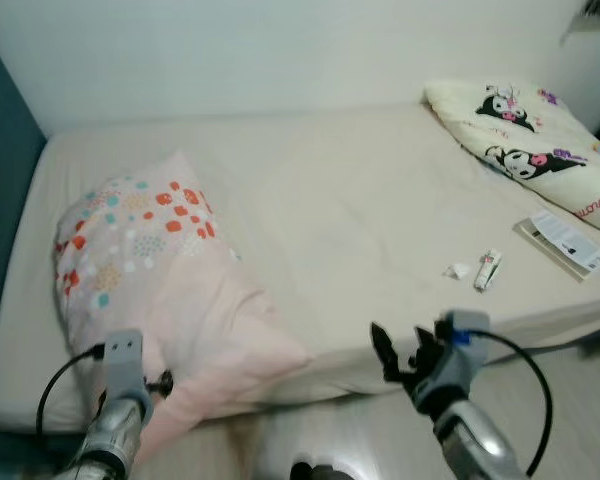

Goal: Clean up the room

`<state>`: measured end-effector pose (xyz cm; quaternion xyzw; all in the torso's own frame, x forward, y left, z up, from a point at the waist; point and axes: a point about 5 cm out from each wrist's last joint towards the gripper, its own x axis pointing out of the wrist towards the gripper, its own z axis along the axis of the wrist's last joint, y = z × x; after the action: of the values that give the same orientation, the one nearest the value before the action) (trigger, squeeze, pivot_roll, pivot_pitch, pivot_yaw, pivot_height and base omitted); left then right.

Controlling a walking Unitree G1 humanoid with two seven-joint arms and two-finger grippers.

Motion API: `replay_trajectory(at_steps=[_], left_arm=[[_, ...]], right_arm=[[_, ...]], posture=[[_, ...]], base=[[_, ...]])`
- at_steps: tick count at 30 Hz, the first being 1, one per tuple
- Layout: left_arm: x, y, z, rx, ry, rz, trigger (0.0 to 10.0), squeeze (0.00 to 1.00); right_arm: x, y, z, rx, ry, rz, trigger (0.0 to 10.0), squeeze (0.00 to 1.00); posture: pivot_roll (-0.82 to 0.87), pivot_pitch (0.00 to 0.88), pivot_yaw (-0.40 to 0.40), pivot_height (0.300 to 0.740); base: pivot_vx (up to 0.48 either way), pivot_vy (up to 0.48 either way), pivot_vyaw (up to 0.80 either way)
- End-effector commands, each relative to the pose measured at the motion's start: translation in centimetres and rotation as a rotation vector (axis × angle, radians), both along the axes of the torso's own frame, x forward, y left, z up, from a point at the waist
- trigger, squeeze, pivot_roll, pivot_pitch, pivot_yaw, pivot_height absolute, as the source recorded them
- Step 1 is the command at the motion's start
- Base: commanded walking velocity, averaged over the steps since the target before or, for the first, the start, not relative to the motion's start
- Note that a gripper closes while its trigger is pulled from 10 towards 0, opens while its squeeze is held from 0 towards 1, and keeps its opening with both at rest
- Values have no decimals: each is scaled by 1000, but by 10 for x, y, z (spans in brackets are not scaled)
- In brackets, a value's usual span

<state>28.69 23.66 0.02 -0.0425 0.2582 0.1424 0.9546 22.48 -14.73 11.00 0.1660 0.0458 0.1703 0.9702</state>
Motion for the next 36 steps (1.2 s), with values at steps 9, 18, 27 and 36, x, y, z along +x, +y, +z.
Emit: replay_trajectory(at_steps=[9,18,27,36], left_arm=[[-3,12,1,69,23,112,10000,0],[21,-30,14,-155,-120,44,0,0],[34,-47,26,-167,-177,-8,0,0],[67,-12,83,40,-335,-46,0,0]], right_arm=[[-32,18,27,65,-1,90,10000,0],[-39,8,38,64,12,62,10000,0],[-34,6,44,72,1,36,10000,0],[-24,2,47,84,-19,7,10000,0]], posture=[[-285,477,-86,730],[-292,495,-90,730],[-271,484,-71,730],[-223,447,-48,730]], base=[[0,0,0],[0,0,0],[0,0,0],[0,0,0]])
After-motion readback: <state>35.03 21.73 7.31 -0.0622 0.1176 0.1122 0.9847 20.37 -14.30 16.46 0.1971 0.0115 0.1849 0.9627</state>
